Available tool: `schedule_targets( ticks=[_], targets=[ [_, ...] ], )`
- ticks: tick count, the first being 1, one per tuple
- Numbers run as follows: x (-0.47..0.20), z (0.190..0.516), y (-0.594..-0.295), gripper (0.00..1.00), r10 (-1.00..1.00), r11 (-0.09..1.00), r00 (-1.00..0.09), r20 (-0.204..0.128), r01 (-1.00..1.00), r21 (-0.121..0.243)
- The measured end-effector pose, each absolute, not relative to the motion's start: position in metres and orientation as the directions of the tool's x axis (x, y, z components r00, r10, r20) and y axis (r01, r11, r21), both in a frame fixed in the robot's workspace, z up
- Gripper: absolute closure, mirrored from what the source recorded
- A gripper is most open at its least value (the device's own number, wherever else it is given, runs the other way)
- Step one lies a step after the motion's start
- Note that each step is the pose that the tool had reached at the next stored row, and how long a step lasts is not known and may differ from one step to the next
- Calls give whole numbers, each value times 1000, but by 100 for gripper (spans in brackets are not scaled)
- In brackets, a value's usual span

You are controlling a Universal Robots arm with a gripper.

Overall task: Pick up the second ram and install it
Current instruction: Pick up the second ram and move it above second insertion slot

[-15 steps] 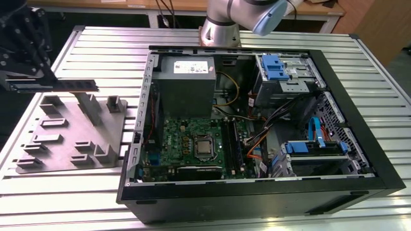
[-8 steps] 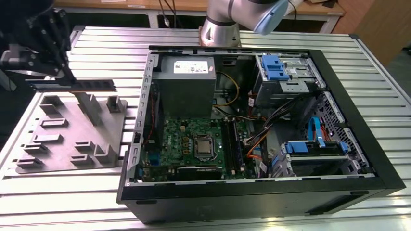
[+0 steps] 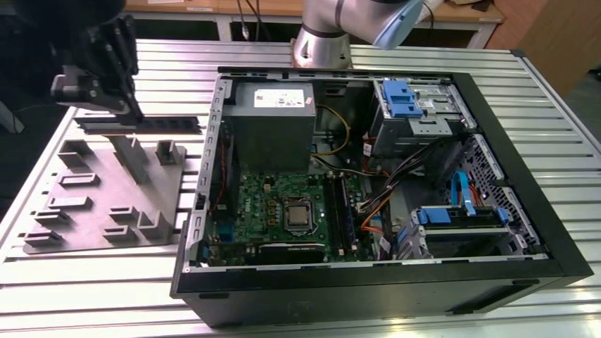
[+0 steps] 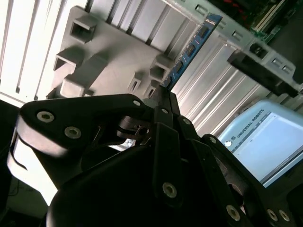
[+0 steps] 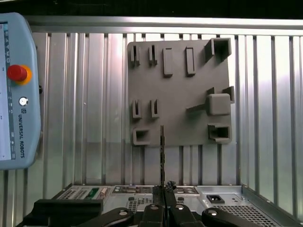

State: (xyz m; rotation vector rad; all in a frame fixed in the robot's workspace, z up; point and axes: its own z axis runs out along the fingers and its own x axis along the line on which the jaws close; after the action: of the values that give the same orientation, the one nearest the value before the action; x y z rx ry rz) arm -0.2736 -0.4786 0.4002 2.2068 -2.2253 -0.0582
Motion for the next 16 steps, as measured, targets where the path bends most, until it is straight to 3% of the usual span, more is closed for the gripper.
schedule_targets(
  ticks=[16],
  targets=[
    [-220,400,-479,88,-1000,8,-9,-21,-999,32]
  ],
)
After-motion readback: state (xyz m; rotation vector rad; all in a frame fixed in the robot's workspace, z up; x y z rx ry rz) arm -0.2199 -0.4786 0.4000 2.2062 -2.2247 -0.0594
